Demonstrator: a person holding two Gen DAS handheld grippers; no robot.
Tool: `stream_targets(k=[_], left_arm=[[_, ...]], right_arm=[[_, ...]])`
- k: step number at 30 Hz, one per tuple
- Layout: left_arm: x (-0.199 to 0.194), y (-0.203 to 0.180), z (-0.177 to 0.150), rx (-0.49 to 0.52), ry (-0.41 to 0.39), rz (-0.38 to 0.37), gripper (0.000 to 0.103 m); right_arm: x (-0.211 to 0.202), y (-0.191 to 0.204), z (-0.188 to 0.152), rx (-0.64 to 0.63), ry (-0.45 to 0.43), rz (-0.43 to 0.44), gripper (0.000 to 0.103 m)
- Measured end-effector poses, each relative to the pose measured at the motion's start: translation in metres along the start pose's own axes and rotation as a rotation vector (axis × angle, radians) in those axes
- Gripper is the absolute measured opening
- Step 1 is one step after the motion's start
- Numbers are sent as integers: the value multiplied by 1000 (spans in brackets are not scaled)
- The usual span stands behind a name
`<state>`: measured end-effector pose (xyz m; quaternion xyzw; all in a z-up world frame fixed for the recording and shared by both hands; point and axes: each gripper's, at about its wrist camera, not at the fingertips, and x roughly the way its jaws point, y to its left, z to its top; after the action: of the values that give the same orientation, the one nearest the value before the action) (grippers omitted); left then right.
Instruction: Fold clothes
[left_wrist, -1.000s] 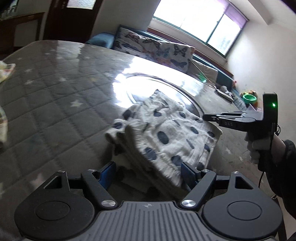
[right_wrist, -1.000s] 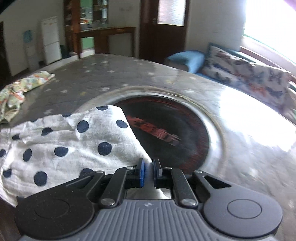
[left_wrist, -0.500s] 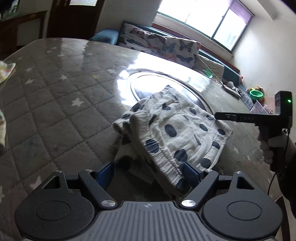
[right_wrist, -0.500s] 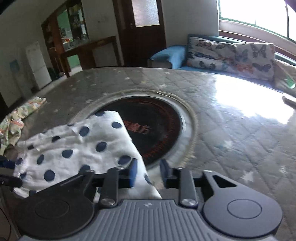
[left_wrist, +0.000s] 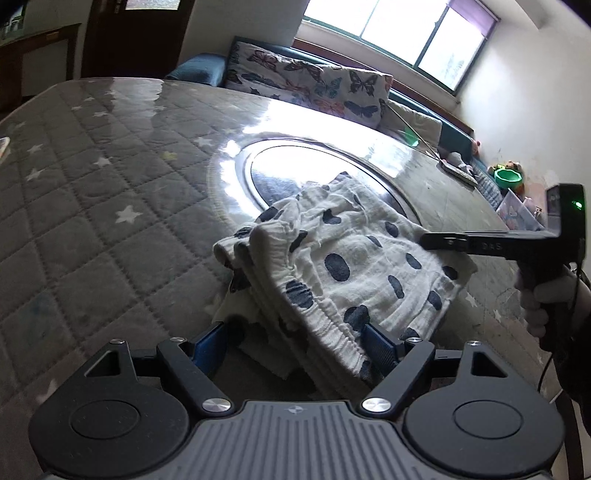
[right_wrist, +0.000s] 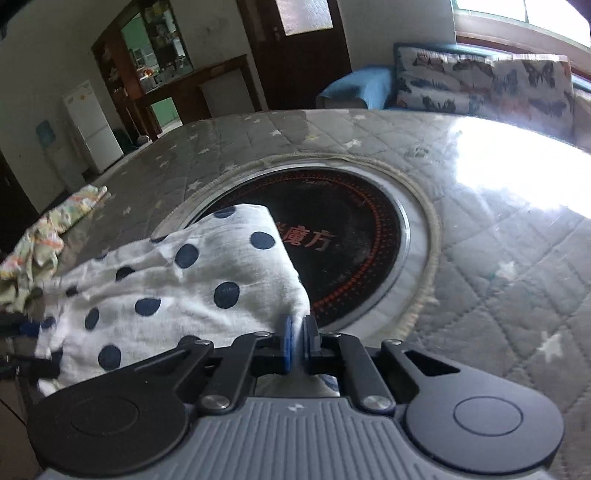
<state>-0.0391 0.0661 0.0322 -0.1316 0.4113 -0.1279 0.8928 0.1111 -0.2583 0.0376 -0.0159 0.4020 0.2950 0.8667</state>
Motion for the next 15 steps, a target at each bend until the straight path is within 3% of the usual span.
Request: stream_targets(k=[7, 15], left_arm=[[39, -28, 32, 50, -4, -70, 82], [92, -85, 43, 176, 17, -87, 81]], right_arm=[[-30, -11, -14, -12, -54, -187, 5], [-58, -38, -43, 63, -66, -396, 5]])
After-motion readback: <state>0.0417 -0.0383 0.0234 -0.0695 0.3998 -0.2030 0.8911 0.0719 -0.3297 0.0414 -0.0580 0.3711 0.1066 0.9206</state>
